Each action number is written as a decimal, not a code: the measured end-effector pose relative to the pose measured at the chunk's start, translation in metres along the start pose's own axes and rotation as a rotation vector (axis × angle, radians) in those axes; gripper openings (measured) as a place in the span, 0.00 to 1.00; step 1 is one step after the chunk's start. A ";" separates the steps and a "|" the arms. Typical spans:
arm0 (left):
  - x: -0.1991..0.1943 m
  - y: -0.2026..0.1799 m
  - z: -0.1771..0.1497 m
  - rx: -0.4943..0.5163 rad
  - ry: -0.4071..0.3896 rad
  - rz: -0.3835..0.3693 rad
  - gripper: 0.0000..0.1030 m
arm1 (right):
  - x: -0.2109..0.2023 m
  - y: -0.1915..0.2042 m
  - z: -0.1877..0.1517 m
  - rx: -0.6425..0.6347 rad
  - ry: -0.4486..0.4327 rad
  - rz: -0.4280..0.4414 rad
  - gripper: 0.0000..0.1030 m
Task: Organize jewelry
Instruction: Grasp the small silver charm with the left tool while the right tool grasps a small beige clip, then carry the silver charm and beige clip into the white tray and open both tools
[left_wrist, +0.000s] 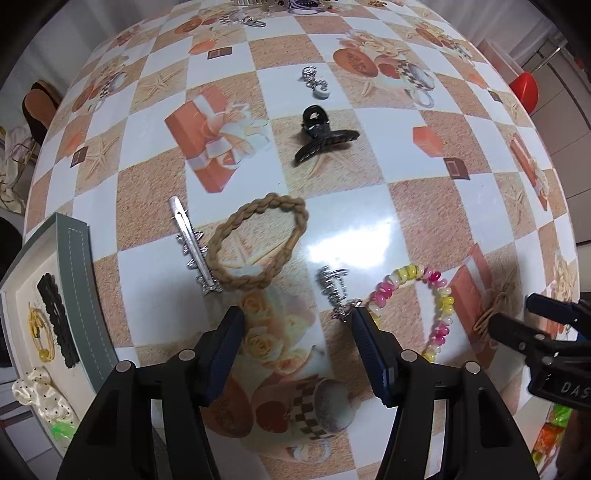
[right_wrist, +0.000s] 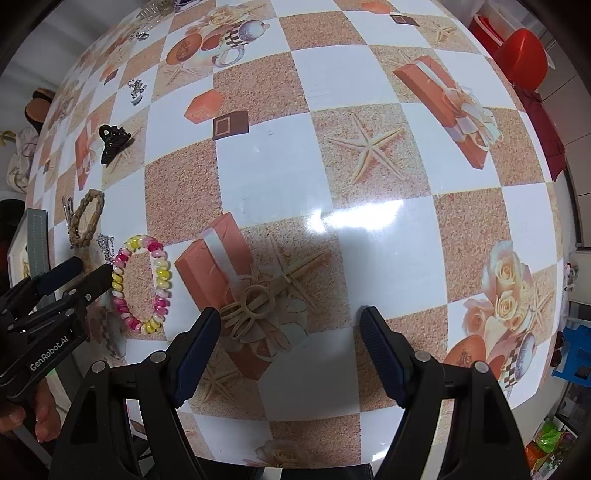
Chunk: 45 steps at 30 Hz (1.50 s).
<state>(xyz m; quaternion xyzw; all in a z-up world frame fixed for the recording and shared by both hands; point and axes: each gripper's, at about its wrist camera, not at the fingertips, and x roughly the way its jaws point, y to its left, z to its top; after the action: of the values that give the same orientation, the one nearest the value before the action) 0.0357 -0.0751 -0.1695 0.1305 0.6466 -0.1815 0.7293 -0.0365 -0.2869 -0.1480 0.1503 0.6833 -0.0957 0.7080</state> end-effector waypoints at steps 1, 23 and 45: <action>0.000 -0.001 0.001 -0.001 -0.001 -0.004 0.64 | 0.000 0.000 0.000 0.001 -0.001 0.001 0.78; -0.006 -0.023 0.013 -0.060 -0.025 -0.051 0.18 | -0.002 0.035 0.001 -0.055 -0.059 -0.012 0.04; -0.064 0.027 -0.017 -0.138 -0.088 -0.118 0.18 | -0.038 0.003 0.008 0.011 -0.078 0.124 0.04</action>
<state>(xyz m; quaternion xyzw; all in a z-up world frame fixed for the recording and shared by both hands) 0.0260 -0.0379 -0.1098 0.0336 0.6316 -0.1846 0.7523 -0.0302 -0.2893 -0.1098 0.1922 0.6442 -0.0613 0.7378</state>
